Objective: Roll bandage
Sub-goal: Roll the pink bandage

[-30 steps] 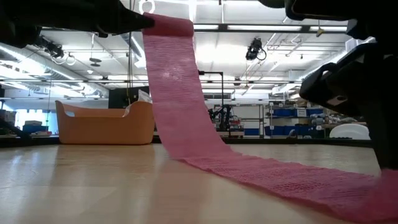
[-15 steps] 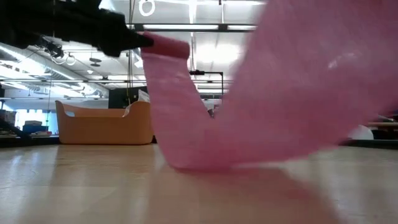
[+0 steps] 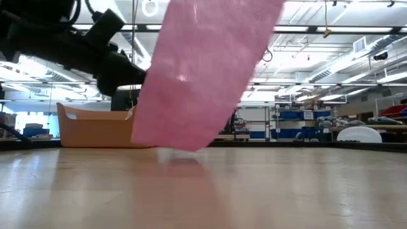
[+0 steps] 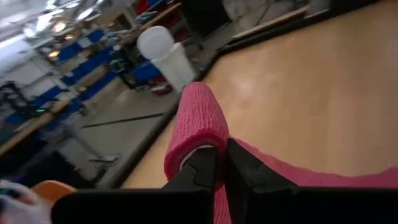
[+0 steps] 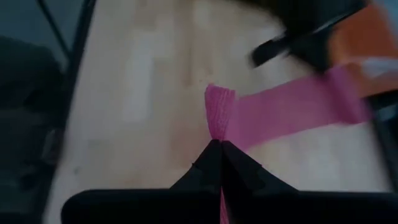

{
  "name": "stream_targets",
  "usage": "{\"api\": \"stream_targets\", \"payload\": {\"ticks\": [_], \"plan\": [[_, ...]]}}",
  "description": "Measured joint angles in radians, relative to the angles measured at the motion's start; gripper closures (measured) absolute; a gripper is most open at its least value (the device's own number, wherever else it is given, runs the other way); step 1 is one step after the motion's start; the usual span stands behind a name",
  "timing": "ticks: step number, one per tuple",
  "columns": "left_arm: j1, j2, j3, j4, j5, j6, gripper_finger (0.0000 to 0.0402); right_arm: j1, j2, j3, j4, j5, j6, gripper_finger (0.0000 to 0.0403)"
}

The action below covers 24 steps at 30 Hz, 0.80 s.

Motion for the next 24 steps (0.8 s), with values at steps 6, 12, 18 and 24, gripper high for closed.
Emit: {"api": "stream_targets", "payload": {"ticks": [6,12,18,24], "plan": [[-0.057,0.0,-0.123,0.251,0.06,-0.052,0.0384,-0.032,0.0,0.176,-0.068,0.1,-0.181,0.0402],[-0.096,0.0,-0.18,0.314,0.042,-0.063,0.0384,-0.071,-0.05,0.187,0.014,0.163,-0.37,0.0403],[-0.098,0.0,-0.18,0.277,0.044,-0.066,0.0384,-0.123,-0.087,0.188,0.109,0.265,-0.586,0.0403],[-0.098,0.0,-0.18,0.254,0.093,-0.12,0.0384,-0.186,-0.129,0.188,0.313,0.398,-0.893,0.0403]]}}
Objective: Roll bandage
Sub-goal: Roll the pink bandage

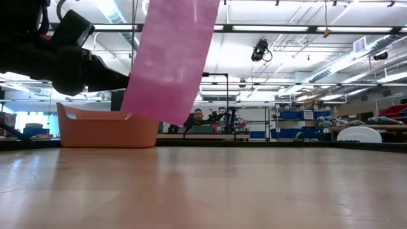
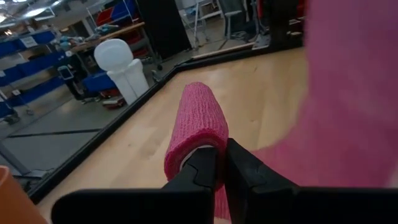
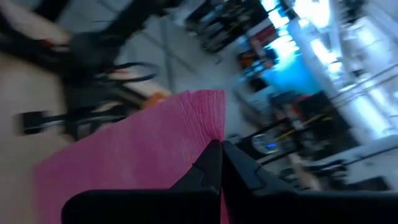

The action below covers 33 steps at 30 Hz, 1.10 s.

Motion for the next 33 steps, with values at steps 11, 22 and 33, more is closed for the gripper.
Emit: {"api": "stream_targets", "payload": {"ticks": [11,22,33], "plan": [[0.0,0.0,0.0,-0.001,-0.005,-0.056,0.0384,-0.115,-0.049,0.0,0.534,0.008,-0.56,0.0403],[-0.01,0.022,0.157,-0.256,0.032,-0.067,0.0384,-0.233,-0.05,0.0,0.651,-0.1,-0.701,0.0403],[-0.161,0.032,0.268,-0.289,-0.006,0.034,0.0384,-0.379,-0.05,0.0,0.639,-0.207,-0.711,0.0403]]}}
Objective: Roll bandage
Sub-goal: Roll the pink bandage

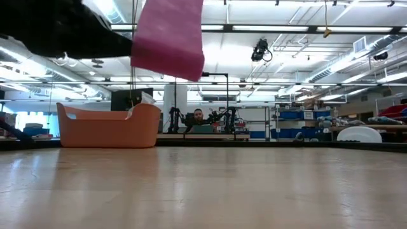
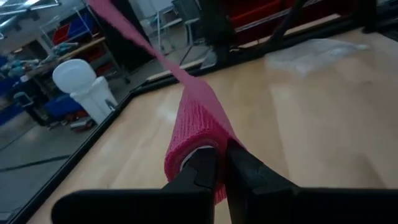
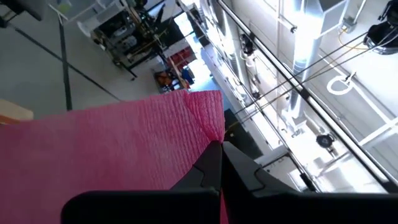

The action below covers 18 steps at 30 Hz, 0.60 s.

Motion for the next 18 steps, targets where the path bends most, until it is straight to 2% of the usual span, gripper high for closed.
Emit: {"api": "stream_targets", "payload": {"ticks": [4,8,14,18], "plan": [[-0.046,0.0,0.022,-0.021,-0.005,-0.021,0.0384,-0.056,0.0,0.0,0.003,-0.093,0.039,0.0403],[-0.07,0.0,0.028,-0.106,-0.014,-0.106,0.0384,-0.101,0.0,0.0,0.051,-0.132,0.044,0.0403],[-0.074,-0.001,0.029,-0.252,-0.046,-0.275,0.0384,-0.116,0.0,0.0,0.09,-0.131,0.041,0.0403],[-0.081,-0.001,0.029,-0.231,-0.047,-0.289,0.0384,-0.104,0.0,0.0,0.09,-0.113,0.036,0.0403]]}}
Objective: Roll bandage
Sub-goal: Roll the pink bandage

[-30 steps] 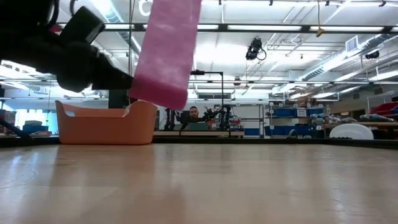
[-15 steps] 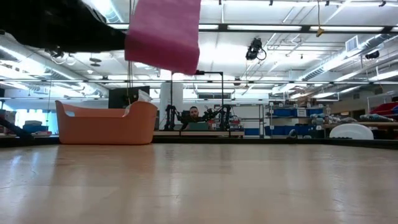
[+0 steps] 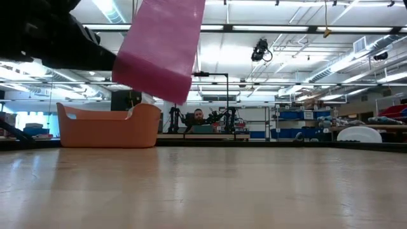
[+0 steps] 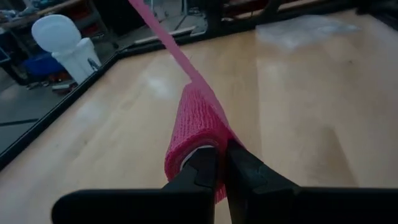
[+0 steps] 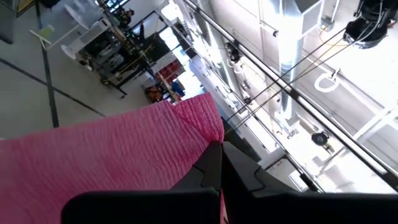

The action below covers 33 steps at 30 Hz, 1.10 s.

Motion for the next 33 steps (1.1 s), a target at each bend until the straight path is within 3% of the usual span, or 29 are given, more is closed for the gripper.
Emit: {"api": "stream_targets", "payload": {"ticks": [8,16,33], "plan": [[-0.067,0.0,0.032,0.162,0.004,0.145,0.0384,-0.069,0.0,0.0,-0.128,0.005,0.082,0.0403],[-0.134,0.0,0.153,0.162,0.022,0.314,0.0384,-0.191,0.0,-0.018,-0.377,-0.182,0.38,0.0403],[-0.158,0.0,0.22,0.165,0.013,0.39,0.0384,-0.236,0.002,-0.431,-0.428,-0.426,0.666,0.04]]}}
